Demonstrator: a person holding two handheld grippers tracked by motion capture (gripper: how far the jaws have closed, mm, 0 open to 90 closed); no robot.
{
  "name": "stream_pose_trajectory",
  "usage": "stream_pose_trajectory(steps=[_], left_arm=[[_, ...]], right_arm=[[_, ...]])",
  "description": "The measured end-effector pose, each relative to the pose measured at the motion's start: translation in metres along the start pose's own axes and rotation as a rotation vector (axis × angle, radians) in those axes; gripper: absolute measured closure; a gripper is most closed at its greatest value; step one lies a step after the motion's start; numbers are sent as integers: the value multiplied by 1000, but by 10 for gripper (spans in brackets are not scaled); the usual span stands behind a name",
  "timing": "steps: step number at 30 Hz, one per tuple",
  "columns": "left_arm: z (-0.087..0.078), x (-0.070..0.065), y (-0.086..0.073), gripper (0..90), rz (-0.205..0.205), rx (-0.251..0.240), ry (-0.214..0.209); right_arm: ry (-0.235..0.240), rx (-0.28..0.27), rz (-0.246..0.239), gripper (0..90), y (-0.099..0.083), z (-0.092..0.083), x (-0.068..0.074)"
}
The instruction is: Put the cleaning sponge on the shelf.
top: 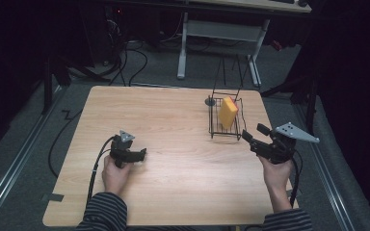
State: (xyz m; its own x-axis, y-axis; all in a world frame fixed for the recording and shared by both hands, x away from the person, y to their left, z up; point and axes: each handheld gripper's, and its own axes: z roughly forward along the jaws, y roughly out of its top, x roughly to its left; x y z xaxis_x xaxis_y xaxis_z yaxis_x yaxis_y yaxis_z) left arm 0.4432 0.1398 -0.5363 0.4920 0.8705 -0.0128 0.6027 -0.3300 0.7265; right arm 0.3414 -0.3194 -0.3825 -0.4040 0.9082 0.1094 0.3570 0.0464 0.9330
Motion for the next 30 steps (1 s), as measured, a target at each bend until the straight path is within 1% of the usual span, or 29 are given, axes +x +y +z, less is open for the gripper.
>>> stream_pose_trajectory(steps=[8, 14, 17, 22, 30], left_arm=[[0, 0, 0, 172, 2, 0, 1], [0, 0, 0, 172, 2, -2, 2], [0, 0, 0, 172, 2, -2, 3], [0, 0, 0, 172, 2, -2, 3], [0, 0, 0, 172, 2, -2, 3]], right_arm=[[26, 7, 2, 329, -8, -1, 7], [34, 17, -2, 329, -17, 1, 12], [38, 28, 8, 331, -25, 3, 14], [44, 36, 12, 335, -33, 7, 15], [60, 52, 35, 341, -50, 15, 19]])
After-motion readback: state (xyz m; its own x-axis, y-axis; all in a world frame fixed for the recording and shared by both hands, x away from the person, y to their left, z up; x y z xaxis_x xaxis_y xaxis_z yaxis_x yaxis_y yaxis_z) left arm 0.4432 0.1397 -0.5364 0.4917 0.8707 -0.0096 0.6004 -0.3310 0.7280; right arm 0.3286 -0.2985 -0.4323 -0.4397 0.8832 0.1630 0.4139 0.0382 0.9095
